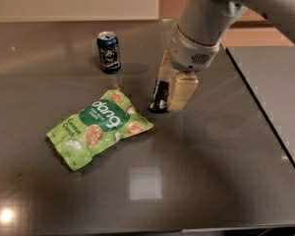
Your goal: Move rxbar chocolate near green rice chip bag
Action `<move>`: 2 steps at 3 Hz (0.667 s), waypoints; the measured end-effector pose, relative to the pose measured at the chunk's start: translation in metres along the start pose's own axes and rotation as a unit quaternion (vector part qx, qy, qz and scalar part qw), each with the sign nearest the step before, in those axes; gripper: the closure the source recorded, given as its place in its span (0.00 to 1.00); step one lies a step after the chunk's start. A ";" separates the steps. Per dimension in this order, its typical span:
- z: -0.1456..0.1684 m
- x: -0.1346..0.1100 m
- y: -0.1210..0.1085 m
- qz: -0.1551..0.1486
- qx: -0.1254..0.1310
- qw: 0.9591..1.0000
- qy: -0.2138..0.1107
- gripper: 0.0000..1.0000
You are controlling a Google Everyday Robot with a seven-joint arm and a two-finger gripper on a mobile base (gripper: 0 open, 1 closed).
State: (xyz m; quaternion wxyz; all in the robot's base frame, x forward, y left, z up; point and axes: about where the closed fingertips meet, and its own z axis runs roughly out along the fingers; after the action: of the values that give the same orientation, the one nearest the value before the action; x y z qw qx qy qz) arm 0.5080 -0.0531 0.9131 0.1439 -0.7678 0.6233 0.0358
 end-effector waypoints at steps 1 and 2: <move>0.009 -0.009 -0.004 0.004 -0.010 1.000 -0.011 0.83; 0.019 -0.011 -0.005 0.017 -0.018 1.000 -0.017 0.60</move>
Offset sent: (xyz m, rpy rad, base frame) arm 0.0071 0.0215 -0.0251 0.0409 0.0883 -0.0449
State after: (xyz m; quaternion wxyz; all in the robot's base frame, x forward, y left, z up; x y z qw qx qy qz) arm 0.5127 -0.0363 0.8990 0.1400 -0.7590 0.6328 0.0626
